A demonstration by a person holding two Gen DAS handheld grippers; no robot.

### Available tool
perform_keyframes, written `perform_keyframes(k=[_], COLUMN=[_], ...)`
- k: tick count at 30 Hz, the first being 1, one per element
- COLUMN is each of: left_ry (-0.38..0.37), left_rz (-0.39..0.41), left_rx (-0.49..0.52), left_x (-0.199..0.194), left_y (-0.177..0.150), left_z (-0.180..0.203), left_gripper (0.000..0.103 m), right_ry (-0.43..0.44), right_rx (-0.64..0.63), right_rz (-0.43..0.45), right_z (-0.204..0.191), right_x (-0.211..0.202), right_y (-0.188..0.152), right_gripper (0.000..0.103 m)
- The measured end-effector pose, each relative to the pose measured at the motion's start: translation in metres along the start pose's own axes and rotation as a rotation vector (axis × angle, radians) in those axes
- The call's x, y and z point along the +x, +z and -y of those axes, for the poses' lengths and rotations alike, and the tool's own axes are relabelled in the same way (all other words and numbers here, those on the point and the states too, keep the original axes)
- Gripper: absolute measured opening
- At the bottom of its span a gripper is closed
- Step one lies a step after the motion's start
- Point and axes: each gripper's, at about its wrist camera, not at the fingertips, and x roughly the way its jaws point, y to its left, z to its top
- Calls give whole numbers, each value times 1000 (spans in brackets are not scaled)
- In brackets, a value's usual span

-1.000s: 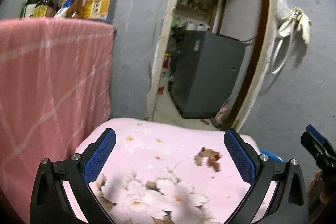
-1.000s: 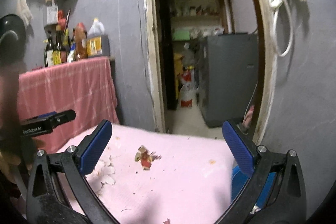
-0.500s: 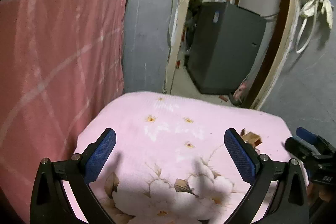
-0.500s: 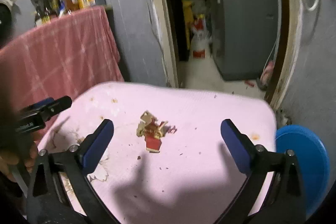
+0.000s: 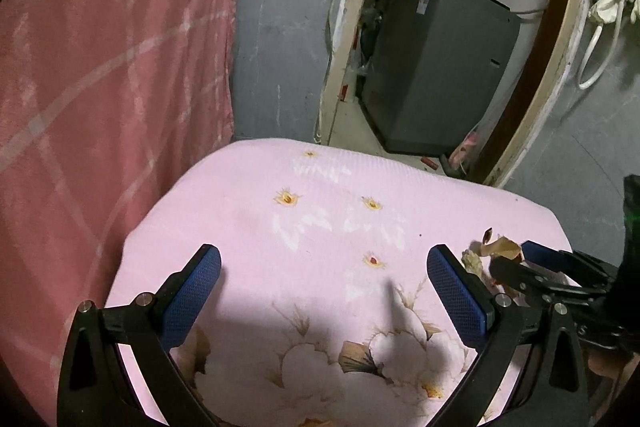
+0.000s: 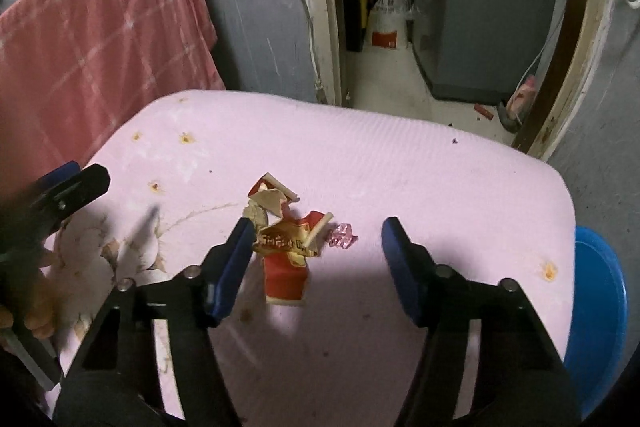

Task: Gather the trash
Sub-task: 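Move both tools back over the remaining scraps on the cushion, then grasp the red-and-gold wrapper scraps with the right tool while the left tool grasps the beige lump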

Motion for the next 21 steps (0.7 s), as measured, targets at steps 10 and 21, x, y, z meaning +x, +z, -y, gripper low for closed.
perform_keyframes(k=[10,21], left_ry=[-34,-84], left_rz=[-43,-96], left_rx=[71,192], left_x=[15,27], left_y=[4,-6], left_z=[18,63], left_gripper=[101,100], right_ry=[11,16], right_rx=[-14,24], right_rz=[19,62], right_z=[9,36], right_x=[-12,-35], right_y=[-3,-13], right_gripper=[29,18])
